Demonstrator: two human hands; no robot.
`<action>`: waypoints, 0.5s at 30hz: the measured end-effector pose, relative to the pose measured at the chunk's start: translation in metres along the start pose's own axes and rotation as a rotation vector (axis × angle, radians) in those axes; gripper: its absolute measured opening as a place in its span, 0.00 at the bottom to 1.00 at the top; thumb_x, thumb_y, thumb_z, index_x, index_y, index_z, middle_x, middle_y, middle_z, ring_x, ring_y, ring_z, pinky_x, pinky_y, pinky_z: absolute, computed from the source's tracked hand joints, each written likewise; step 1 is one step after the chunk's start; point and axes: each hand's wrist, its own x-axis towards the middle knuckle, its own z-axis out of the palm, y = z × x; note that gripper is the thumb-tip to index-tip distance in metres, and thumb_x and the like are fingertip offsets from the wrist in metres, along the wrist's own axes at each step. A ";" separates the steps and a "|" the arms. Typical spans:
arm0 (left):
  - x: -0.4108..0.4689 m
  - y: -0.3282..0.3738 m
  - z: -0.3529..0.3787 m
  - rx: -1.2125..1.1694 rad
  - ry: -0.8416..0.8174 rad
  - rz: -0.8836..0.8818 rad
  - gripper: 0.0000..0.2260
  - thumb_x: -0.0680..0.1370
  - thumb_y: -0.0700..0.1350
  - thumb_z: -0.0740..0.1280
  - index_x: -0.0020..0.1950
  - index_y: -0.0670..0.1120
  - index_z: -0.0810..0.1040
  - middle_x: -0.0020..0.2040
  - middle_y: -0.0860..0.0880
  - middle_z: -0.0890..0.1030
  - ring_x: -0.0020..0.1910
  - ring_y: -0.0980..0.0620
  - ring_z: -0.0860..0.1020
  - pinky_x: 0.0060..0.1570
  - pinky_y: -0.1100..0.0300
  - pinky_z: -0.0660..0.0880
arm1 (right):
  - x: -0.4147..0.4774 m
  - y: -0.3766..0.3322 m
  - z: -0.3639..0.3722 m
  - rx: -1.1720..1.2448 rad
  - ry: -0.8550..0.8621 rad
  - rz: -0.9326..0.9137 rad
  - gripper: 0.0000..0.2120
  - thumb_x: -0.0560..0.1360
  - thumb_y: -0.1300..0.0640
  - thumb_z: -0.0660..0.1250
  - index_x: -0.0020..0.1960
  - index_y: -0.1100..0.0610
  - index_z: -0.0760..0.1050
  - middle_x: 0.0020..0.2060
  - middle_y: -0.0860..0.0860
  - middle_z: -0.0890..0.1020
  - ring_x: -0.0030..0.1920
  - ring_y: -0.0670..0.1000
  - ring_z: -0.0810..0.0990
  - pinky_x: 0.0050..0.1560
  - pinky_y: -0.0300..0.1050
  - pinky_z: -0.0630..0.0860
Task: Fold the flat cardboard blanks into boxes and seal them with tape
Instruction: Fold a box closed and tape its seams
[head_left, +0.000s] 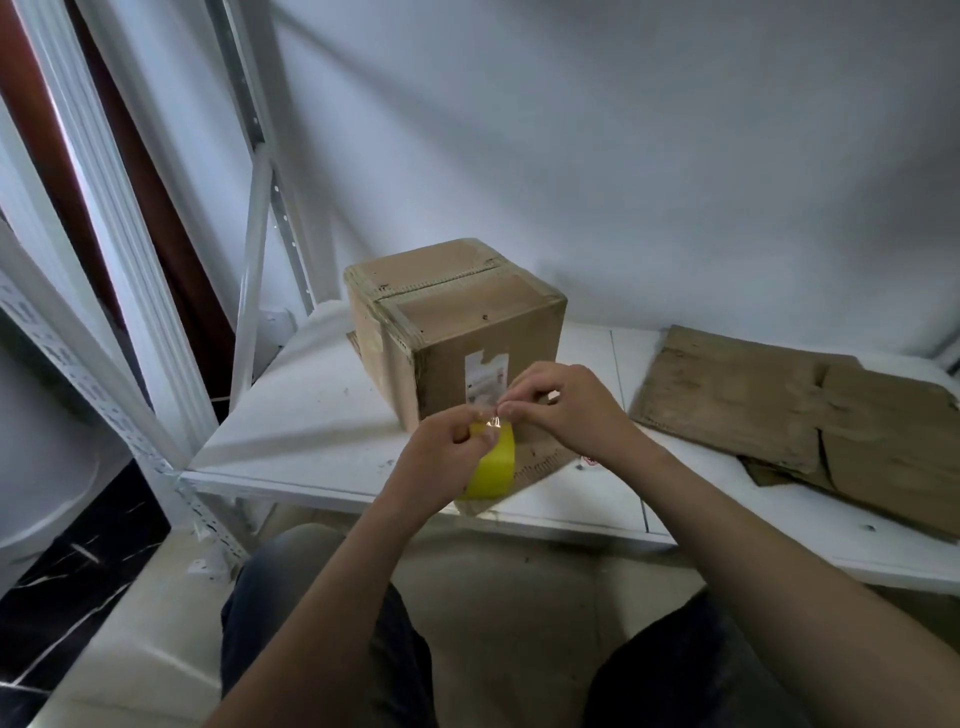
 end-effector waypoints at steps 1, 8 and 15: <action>-0.003 0.003 0.003 0.002 -0.011 0.018 0.09 0.82 0.47 0.67 0.60 0.55 0.83 0.49 0.55 0.85 0.50 0.53 0.82 0.53 0.42 0.81 | -0.008 -0.004 -0.003 0.008 0.036 0.000 0.01 0.72 0.54 0.78 0.44 0.50 0.87 0.41 0.44 0.84 0.43 0.46 0.82 0.45 0.43 0.78; -0.017 0.023 0.026 0.070 -0.016 0.104 0.16 0.82 0.46 0.66 0.70 0.50 0.78 0.61 0.49 0.82 0.57 0.49 0.80 0.60 0.43 0.78 | -0.050 -0.035 -0.018 -0.185 0.128 -0.023 0.05 0.77 0.56 0.73 0.43 0.50 0.79 0.41 0.44 0.81 0.42 0.43 0.79 0.40 0.32 0.72; -0.005 0.042 0.046 0.099 -0.044 0.102 0.21 0.82 0.48 0.66 0.75 0.47 0.70 0.63 0.51 0.75 0.63 0.49 0.77 0.64 0.45 0.75 | -0.070 -0.028 -0.034 -0.213 0.168 0.013 0.06 0.82 0.54 0.64 0.48 0.47 0.70 0.42 0.43 0.80 0.37 0.45 0.80 0.38 0.45 0.75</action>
